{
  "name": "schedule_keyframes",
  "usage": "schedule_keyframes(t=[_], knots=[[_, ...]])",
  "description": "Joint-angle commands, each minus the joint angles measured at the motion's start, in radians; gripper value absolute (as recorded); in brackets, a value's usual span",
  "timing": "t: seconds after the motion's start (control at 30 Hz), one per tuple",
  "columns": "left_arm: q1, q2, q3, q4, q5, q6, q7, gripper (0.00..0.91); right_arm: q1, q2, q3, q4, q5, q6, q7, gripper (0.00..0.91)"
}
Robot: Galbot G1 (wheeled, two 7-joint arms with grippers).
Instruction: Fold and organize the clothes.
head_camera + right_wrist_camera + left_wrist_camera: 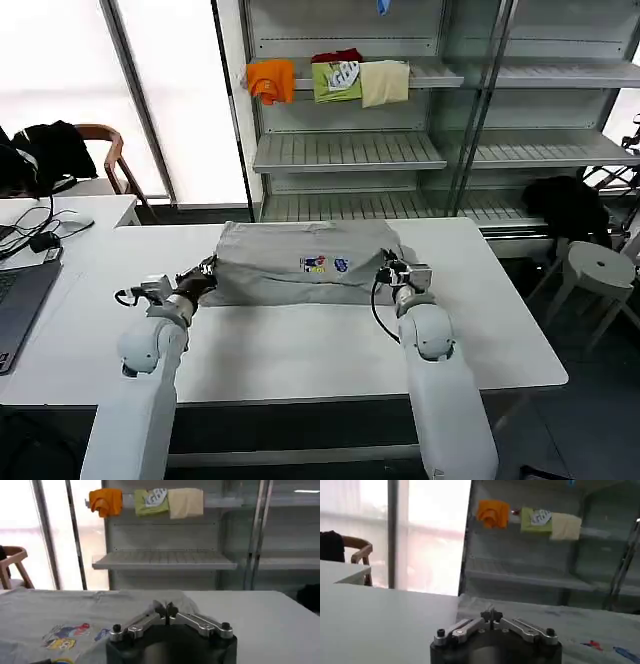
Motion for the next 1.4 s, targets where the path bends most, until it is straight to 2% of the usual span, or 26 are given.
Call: schedule_keyframes(t=[0.03, 0.47, 0.5, 0.53, 0.57, 0.6, 0.83, 1.0, 1.23, 1.4], knots=[[-0.076, -0.006, 0.009, 0.12, 0.018, -0.015, 0.0, 0.01, 0.04, 0.0, -0.001, -0.065, -0.003, 0.001, -0.001, 0.0], [-0.081, -0.003, 0.011, 0.144, 0.048, -0.012, 0.016, 0.01, 0.103, 0.001, -0.008, -0.127, -0.023, 0.01, -0.015, 0.0], [-0.081, -0.003, 0.011, 0.144, 0.051, -0.011, 0.016, 0.03, 0.107, 0.001, -0.01, -0.13, -0.029, 0.009, -0.015, 0.0], [-0.08, -0.003, 0.011, 0.144, 0.052, -0.011, 0.017, 0.222, 0.11, 0.002, -0.01, -0.135, -0.034, 0.008, -0.015, 0.171], [-0.08, -0.004, 0.011, 0.146, 0.057, -0.01, 0.016, 0.393, 0.114, 0.005, -0.01, -0.142, -0.046, 0.009, -0.013, 0.907], [-0.08, -0.004, 0.011, 0.147, 0.06, -0.01, 0.016, 0.907, 0.118, 0.007, -0.008, -0.148, -0.048, 0.009, -0.008, 0.907], [-0.073, -0.004, 0.01, 0.129, 0.081, -0.013, 0.013, 0.907, 0.124, 0.009, -0.007, -0.17, -0.069, 0.079, 0.006, 0.907], [-0.063, -0.001, 0.006, 0.1, 0.081, -0.005, 0.011, 0.907, 0.127, 0.013, 0.003, -0.153, -0.062, 0.102, 0.028, 0.907], [-0.02, 0.009, 0.007, 0.026, 0.078, 0.016, 0.017, 0.907, 0.075, -0.019, 0.005, -0.073, -0.057, 0.061, 0.027, 0.907], [0.024, 0.013, 0.006, -0.006, 0.102, 0.041, 0.028, 0.907, -0.003, -0.055, 0.014, 0.041, -0.011, 0.007, 0.016, 0.907]])
